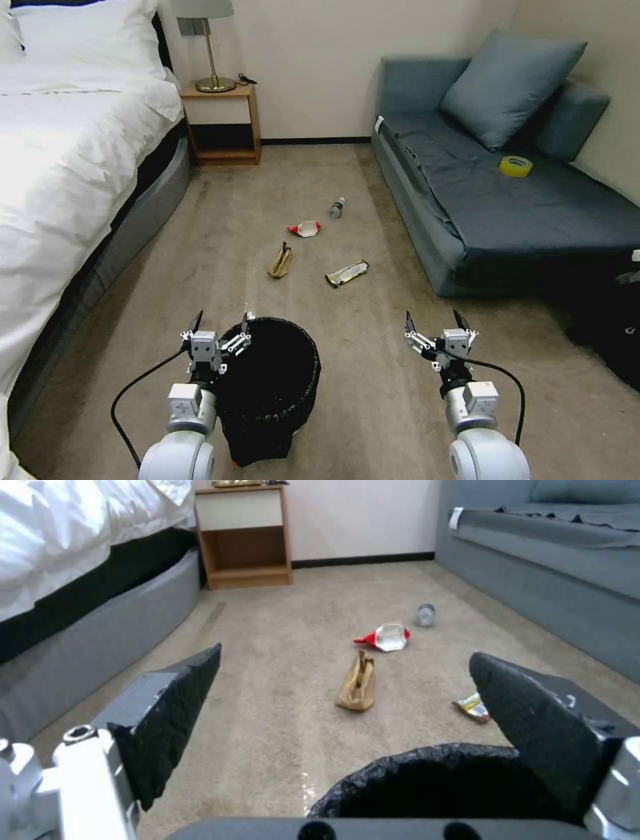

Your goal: Pick up the trash bin, then pick up the garbage on the floor and place it into the trash bin.

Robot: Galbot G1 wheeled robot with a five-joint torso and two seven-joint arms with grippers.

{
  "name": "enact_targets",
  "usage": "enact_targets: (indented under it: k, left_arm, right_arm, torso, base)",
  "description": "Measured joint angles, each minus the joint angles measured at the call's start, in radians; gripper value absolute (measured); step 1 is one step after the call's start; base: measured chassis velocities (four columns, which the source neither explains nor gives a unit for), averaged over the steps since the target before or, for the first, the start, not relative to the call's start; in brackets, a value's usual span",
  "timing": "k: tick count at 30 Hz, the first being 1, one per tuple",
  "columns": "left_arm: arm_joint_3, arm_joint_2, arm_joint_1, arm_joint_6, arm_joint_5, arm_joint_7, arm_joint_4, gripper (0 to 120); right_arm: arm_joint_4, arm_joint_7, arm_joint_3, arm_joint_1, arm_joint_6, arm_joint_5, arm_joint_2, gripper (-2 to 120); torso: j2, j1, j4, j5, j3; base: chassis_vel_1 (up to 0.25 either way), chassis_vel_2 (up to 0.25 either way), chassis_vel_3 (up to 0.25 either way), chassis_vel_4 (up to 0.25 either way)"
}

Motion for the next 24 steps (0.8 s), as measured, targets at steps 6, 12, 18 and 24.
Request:
enact_targets:
  k: [6,12,18,24]
  left_arm:
    - [0.000,0.000,0.000,0.000,0.000,0.000,0.000,100]
    - [0.000,0.000,0.000,0.000,0.000,0.000,0.000,100]
    - [0.000,0.000,0.000,0.000,0.000,0.000,0.000,100]
    - [0.000,0.000,0.000,0.000,0.000,0.000,0.000,100]
  right_arm:
    - [0.000,0.000,0.000,0.000,0.000,0.000,0.000,100]
    - [0.000,0.000,0.000,0.000,0.000,0.000,0.000,100]
    - [0.000,0.000,0.000,0.000,0.000,0.000,0.000,100]
    - [0.000,0.000,0.000,0.000,0.000,0.000,0.000,100]
  torso:
    - [0.000,0.000,0.0000,0.0000,0.000]
    - [0.000,0.000,0.0000,0.0000,0.000]
    - [0.000,0.000,0.0000,0.0000,0.000]
    - [0.000,0.000,0.0000,0.0000,0.000]
  base:
    - [0.000,0.000,0.000,0.000]
    - [0.000,0.000,0.000,0.000]
    - [0.000,0.000,0.000,0.000]
    - [0.000,0.000,0.000,0.000]
